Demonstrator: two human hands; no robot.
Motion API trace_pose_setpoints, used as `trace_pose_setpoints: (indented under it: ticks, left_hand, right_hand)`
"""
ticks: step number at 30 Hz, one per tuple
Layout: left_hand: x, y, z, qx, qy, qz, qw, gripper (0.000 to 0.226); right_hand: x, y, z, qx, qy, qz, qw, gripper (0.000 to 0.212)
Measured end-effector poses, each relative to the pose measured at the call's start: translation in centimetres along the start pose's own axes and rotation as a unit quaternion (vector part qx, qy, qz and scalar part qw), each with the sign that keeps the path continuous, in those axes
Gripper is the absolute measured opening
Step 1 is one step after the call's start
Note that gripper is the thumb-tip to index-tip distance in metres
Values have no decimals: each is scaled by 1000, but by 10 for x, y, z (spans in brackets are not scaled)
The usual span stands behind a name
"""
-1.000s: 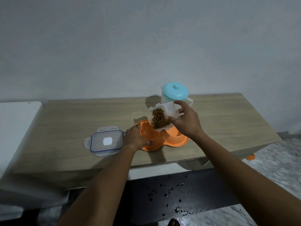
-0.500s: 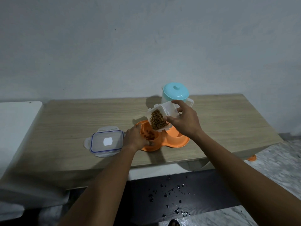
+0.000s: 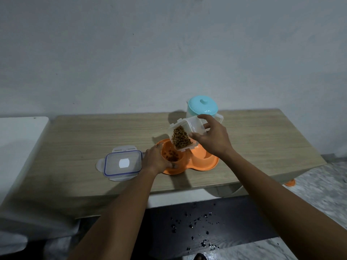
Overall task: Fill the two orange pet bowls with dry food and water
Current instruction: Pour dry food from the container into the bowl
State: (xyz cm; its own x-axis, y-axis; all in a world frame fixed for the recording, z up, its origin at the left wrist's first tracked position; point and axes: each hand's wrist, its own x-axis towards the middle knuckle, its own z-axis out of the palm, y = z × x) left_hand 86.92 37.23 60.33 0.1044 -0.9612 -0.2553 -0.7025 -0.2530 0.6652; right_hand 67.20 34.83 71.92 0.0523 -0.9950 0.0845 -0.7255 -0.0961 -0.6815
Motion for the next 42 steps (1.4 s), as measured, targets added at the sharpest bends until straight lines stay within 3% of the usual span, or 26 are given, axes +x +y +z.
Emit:
trace_pose_setpoints:
  ticks: [23,30,33,36,39,42]
  left_hand:
    - [-1,2,-2,-4,0,7,1000,101]
    - [-1,0,-2,-1,-7,2,1000,109]
    - [-2,-1,-1,-2,-5,7,1000,110]
    - [-1,-3,1,-8,3,8,1000,108]
    - [-1,-5,3,1,14,18,1000,109]
    - [-1,-5,3,6,17,29,999,107]
  right_hand:
    - [4,6,1,2,-4,6,1000,72]
    - [6,19,0,82,6,65,995,69]
    - [10,28,3,205,14,143,968,73]
    - [19,32,15,332,-4,212,919,61]
    - [34,30,38,411,-37,255,874,56]
    - [60,25,71,432,-64,273,857,50]
